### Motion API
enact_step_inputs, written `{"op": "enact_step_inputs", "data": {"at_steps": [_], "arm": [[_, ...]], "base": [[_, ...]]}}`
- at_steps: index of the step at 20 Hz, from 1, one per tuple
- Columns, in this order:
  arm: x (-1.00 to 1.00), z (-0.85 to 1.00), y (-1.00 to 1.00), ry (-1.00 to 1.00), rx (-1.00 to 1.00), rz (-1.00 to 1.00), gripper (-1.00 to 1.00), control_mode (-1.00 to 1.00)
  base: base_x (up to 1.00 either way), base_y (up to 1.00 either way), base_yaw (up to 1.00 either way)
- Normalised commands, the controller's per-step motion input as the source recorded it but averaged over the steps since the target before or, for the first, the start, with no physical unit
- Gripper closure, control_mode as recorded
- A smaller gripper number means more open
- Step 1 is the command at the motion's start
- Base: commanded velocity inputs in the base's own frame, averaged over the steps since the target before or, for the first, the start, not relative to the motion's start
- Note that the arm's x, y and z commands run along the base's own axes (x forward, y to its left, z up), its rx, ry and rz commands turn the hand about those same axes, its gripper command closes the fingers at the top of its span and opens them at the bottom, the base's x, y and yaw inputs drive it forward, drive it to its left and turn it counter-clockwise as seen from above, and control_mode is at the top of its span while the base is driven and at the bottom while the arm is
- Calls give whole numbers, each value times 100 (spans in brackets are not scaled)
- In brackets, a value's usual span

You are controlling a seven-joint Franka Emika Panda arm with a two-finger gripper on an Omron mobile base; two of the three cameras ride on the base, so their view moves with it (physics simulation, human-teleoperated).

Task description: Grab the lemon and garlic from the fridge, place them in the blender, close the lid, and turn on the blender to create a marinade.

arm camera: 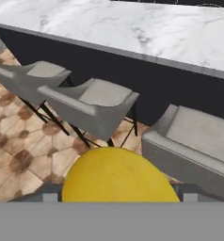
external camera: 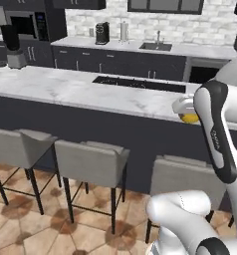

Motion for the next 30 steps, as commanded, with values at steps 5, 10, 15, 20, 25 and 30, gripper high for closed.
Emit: {"op": "enact_step_inputs", "data": {"at_steps": [5,10,15,20,25,30], "arm": [[0,0,0,0,0,0,100,100],[0,0,0,0,0,0,100,100],[0,0,0,0,0,0,100,100],[0,0,0,0,0,0,100,100],[0,0,0,0,0,0,100,100],[0,0,0,0,0,0,100,100]], "base": [[15,100,27],[69,100,13],[100,100,1],[100,100,0],[96,100,0],[91,100,0]]}}
